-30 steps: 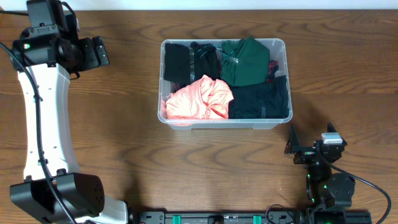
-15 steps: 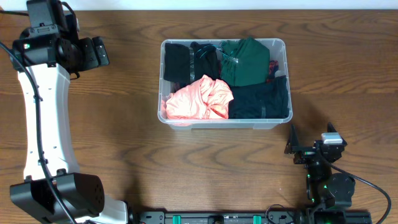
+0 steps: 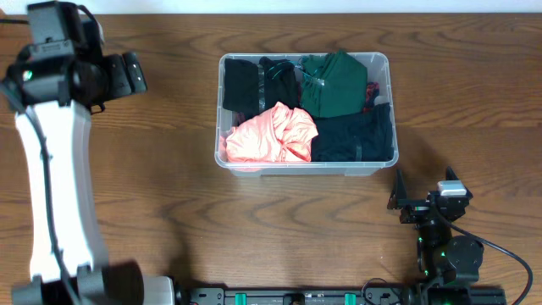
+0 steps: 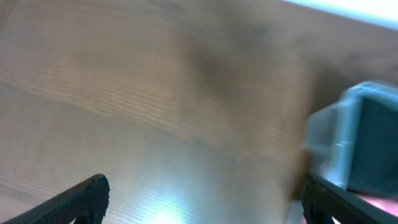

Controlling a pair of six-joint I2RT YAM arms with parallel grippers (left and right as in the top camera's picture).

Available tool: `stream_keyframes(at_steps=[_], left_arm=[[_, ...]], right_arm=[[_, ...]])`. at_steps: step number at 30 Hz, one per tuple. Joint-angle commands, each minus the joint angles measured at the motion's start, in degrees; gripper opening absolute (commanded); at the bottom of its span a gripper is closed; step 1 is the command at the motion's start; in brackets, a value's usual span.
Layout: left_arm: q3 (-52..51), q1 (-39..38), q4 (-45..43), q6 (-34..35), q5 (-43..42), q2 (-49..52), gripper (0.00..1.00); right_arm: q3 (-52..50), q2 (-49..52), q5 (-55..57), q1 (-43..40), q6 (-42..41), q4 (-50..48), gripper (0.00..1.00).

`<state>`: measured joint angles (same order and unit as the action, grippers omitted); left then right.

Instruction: Pack container

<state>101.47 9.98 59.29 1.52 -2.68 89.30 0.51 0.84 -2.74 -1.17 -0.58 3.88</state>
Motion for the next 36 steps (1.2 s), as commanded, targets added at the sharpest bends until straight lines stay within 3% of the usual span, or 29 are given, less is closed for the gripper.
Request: stream_keyframes(at_steps=[1, 9, 24, 29, 36], left_arm=[[-1.8, -2.4, -4.0, 0.1, -2.5, -8.1, 0.98], [-18.3, -10.2, -23.7, -7.4, -4.2, -25.7, 0.98], [-68.8, -12.4, -55.3, -6.6, -14.8, -58.8, 0.98], [-83.4, -12.4, -67.4, -2.0, -14.7, -67.8, 0.98], [-93.7, -12.5, -70.1, -0.2, -13.1, -77.6, 0.98]], right_arm=[[-0.2, -0.1, 0.8, -0.4, 0.9, 0.2, 0.99], [-0.2, -0.1, 0.8, -0.4, 0.9, 0.2, 0.99], [-0.2, -0.1, 0.8, -0.4, 0.9, 0.2, 0.99], [-0.2, -0.1, 0.8, -0.4, 0.9, 0.2, 0.99], [-0.2, -0.1, 0.8, -0.4, 0.9, 0.2, 0.99]])
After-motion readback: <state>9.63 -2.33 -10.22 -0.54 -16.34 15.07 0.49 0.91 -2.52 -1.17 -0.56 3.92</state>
